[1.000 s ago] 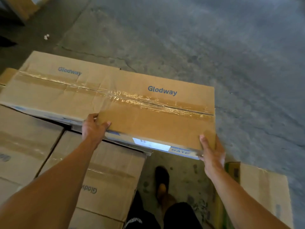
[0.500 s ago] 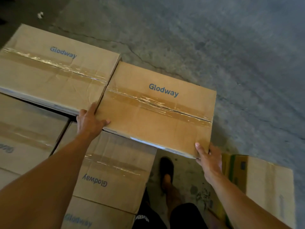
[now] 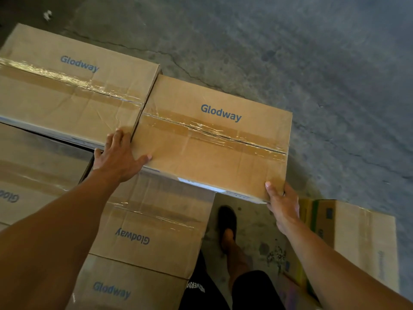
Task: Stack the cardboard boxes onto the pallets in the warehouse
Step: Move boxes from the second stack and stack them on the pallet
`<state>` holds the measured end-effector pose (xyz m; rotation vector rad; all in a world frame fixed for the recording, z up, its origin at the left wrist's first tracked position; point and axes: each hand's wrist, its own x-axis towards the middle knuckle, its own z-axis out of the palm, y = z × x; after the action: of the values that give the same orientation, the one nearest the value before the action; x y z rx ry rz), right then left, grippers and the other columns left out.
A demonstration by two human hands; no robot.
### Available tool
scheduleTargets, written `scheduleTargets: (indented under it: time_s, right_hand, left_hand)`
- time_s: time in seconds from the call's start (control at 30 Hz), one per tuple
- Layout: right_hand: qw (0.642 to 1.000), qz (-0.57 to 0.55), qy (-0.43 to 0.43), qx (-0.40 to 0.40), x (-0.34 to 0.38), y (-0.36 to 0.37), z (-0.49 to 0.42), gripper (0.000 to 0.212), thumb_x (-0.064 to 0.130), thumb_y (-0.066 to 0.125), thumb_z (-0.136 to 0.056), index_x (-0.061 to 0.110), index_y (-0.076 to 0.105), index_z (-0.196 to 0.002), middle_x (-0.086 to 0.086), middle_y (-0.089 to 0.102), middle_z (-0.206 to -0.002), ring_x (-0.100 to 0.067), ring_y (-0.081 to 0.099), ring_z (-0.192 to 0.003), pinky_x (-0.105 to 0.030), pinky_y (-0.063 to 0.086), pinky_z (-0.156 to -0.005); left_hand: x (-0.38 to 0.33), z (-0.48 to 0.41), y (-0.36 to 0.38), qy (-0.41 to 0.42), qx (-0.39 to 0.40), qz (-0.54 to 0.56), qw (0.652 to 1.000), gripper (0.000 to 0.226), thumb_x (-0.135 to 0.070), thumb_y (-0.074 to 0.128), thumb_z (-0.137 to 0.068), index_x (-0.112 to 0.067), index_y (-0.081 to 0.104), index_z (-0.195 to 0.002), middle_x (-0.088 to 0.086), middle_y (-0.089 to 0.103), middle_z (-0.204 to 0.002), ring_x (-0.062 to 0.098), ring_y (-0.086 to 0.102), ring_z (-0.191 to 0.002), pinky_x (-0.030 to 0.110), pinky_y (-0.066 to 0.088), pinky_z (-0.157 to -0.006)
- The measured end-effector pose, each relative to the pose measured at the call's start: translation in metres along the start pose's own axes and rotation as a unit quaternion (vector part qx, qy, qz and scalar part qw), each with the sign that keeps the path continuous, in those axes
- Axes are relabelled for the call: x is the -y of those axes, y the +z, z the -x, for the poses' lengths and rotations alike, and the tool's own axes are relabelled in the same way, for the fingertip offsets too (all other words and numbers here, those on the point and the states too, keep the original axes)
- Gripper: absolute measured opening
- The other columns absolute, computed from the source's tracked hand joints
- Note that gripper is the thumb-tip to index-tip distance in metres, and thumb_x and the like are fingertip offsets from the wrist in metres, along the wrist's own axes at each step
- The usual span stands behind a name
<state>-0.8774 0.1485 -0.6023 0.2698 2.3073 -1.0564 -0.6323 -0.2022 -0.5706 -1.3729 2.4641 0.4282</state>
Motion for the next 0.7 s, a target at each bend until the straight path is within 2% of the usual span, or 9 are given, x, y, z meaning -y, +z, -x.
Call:
scheduleTargets:
  time_s: [0.17, 0.27, 0.57, 0.7]
  right_hand:
    - [0.994, 0.099, -0.024, 0.037, 0.014, -0.004, 0.0, 0.063, 0.055, 0.055, -0.097, 0.02, 0.043, -0.148, -0.006, 0.054, -0.143, -0.033, 0.051, -0.131, -0.052, 0.045, -0.107]
    - [0.989, 0.144, -0.025, 0.036, 0.023, -0.006, 0.001, 0.066, 0.057, 0.054, -0.096, 0.014, 0.044, -0.145, -0.01, 0.055, -0.142, -0.036, 0.052, -0.129, -0.05, 0.045, -0.105]
    - [0.987, 0.152, -0.04, 0.034, 0.035, -0.023, 0.028, 0.062, 0.052, 0.06, -0.095, 0.011, 0.046, -0.139, -0.014, 0.059, -0.137, -0.038, 0.056, -0.124, -0.045, 0.048, -0.098]
    - [0.985, 0.163, -0.049, 0.024, 0.04, -0.032, 0.049, 0.065, 0.048, 0.058, -0.098, 0.006, 0.039, -0.144, -0.017, 0.053, -0.143, -0.039, 0.051, -0.13, -0.045, 0.044, -0.1]
  left_hand:
    - [-0.009, 0.003, 0.006, -0.047, 0.046, -0.01, 0.998, 0.099, -0.074, 0.037, -0.091, -0.015, -0.004, -0.159, 0.003, -0.012, -0.168, 0.031, -0.005, -0.154, 0.066, 0.013, -0.118]
    - [-0.016, 0.013, 0.01, -0.065, 0.045, -0.01, 0.997, 0.095, -0.071, 0.033, -0.095, -0.016, -0.011, -0.159, 0.002, -0.014, -0.168, 0.028, -0.008, -0.155, 0.065, 0.01, -0.119]
    - [-0.045, 0.06, 0.004, 0.034, -0.008, -0.015, 0.999, 0.086, -0.06, 0.039, -0.099, -0.012, 0.002, -0.16, 0.008, -0.005, -0.169, 0.029, -0.001, -0.155, 0.059, 0.012, -0.121]
    - [-0.058, 0.079, -0.009, 0.084, -0.035, -0.015, 0.996, 0.083, -0.056, 0.038, -0.101, -0.012, 0.0, -0.16, 0.01, -0.005, -0.168, 0.03, -0.002, -0.155, 0.057, 0.01, -0.122]
